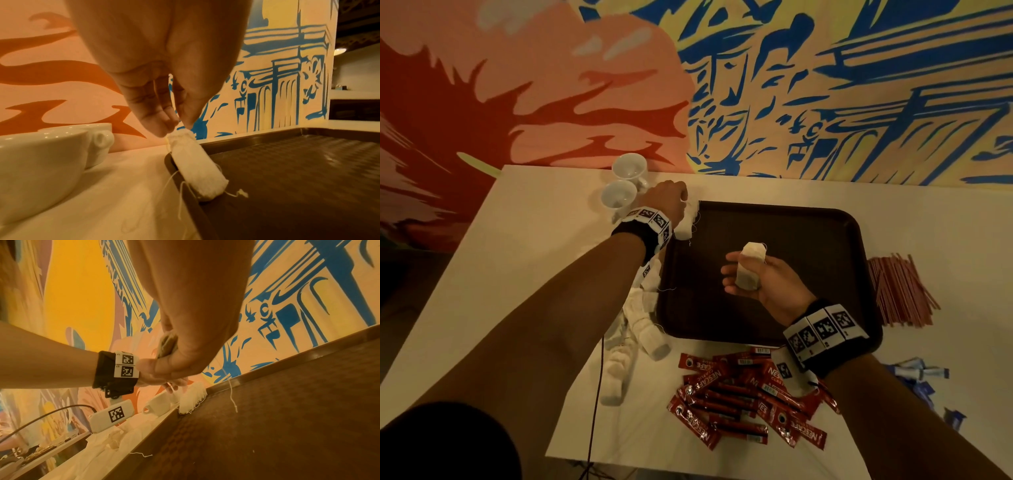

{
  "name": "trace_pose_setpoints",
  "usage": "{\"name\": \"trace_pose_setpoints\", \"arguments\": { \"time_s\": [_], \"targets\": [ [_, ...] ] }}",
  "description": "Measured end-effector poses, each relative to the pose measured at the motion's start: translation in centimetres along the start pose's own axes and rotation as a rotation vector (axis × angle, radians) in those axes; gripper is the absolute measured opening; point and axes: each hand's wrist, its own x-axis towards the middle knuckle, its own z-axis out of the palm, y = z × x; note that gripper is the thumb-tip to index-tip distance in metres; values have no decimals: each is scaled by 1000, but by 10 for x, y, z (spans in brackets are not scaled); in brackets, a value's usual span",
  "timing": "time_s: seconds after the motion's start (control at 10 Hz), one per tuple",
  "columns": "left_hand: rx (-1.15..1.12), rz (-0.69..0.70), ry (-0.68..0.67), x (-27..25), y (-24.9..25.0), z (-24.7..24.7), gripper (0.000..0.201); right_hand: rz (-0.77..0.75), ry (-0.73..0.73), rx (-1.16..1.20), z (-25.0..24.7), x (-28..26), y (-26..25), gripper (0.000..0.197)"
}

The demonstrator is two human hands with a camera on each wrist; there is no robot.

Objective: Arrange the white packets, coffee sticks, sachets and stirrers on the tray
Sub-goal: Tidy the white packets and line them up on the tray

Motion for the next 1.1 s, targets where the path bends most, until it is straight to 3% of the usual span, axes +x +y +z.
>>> {"name": "trace_pose_setpoints", "arguments": {
  "time_s": [0.1,0.2,0.3,0.4,0.6,0.8,0.9,1.1],
  "targets": [
    [-40,35,14,-16,6,4,4,-19,-1,10,1,-2,0,28],
    [-8,69,-78,-29,6,11,12,-19,2,14,3,-5,1,29],
    [89,77,-163,-34,6,19,37,-13,-3,15,4,-7,2,28],
    [156,66,-150,-33,7,23,41,-12,0,21,4,-9,2,28],
    [188,72,-140,-29,7,19,30,-18,6,38,3,-9,-2,28],
    [64,13,-115,-41,5,11,29,38,-24,119,7,-16,-11,32],
    [-62,-46,-25,-54,8,-4,28,46,-59,156,9,-26,-18,35],
    [-472,-43,124,-115,28,-52,19,-33,-122,102,24,-60,-24,33]
  ]
}}
